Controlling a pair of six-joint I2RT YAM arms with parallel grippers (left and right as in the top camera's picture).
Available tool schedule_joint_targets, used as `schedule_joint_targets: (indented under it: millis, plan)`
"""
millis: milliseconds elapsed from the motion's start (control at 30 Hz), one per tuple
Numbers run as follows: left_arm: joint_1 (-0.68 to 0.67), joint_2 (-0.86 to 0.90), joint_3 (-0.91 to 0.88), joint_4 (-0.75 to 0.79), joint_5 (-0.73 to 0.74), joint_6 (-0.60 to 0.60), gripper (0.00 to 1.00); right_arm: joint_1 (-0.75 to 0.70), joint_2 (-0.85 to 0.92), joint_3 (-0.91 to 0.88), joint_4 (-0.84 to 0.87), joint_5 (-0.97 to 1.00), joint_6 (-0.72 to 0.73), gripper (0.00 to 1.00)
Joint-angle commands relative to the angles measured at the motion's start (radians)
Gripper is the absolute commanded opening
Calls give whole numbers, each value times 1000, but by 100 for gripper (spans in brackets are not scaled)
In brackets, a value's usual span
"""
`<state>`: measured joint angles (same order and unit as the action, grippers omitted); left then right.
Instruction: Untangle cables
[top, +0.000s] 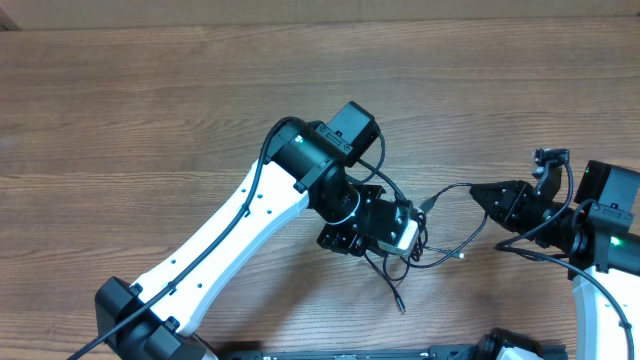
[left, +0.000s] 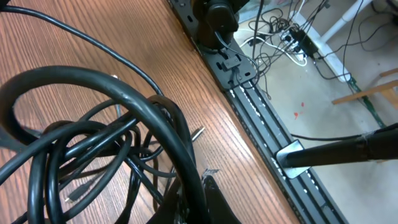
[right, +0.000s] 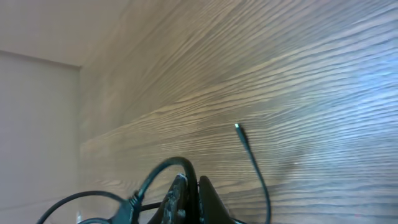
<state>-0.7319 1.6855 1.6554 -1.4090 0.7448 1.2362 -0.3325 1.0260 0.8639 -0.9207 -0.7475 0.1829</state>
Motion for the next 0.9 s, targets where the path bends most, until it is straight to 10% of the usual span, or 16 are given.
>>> schedule_joint_targets:
  millis: [0,267,367,433,867]
  plan:
    - [-8,4,2,-7,29,-38,4,-6,-3,0,6,74,0,4]
    - [-8,4,2,48,29,-204,4,-5,-3,0,-32,148,34,4]
    - [-7,4,2,90,29,-282,4,-5,-3,0,-44,148,34,47]
    - [-7,4,2,116,30,-318,4,-5,-3,0,-47,148,34,97]
    - [-3,4,2,370,29,-615,4,-5,-3,0,-61,105,33,100]
